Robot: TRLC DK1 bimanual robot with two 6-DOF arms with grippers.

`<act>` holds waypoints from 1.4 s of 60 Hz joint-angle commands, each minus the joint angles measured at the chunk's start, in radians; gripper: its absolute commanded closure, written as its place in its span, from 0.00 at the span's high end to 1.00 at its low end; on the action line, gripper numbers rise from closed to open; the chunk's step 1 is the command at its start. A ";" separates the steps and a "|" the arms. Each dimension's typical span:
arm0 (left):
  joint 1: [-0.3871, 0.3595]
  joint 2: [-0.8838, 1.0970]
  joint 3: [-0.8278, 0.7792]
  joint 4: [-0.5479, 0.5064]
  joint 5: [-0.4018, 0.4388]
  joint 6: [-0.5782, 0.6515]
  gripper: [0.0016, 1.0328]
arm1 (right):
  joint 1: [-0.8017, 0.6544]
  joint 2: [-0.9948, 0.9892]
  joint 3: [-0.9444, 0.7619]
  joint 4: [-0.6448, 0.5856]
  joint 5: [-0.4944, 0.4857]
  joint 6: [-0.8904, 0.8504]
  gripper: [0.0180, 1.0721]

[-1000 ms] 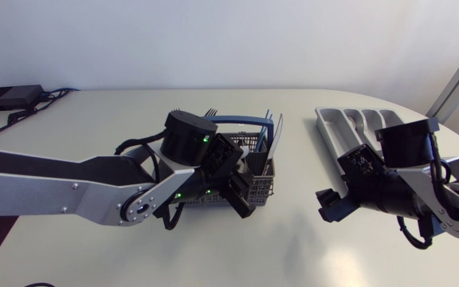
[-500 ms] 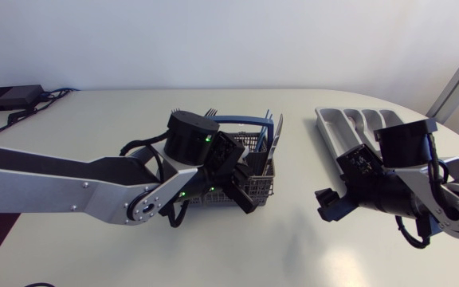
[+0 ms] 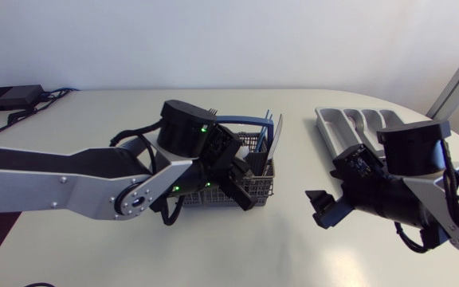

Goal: Sort the cutlery from the basket into the organizer compartments.

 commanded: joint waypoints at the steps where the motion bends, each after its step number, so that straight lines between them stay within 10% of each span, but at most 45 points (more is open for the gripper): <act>1: 0.015 -0.072 0.046 -0.008 0.009 -0.013 0.03 | 0.056 -0.021 -0.034 0.023 -0.008 -0.018 0.86; 27: 0.026 -0.215 0.055 -0.076 0.020 -0.002 0.03 | 0.095 -0.010 -0.013 0.107 -0.096 -0.131 0.87; 42: 0.046 -0.249 0.062 -0.103 0.058 -0.002 0.03 | -0.061 0.116 0.145 0.031 -0.555 -0.154 0.90; 51: 0.046 -0.272 0.069 -0.122 0.073 0.000 0.03 | -0.113 0.222 0.247 0.011 -0.670 -0.208 0.90; 84: 0.098 -0.336 0.086 -0.234 0.302 -0.002 0.03 | -0.009 0.260 0.302 -0.049 -0.752 -0.272 0.90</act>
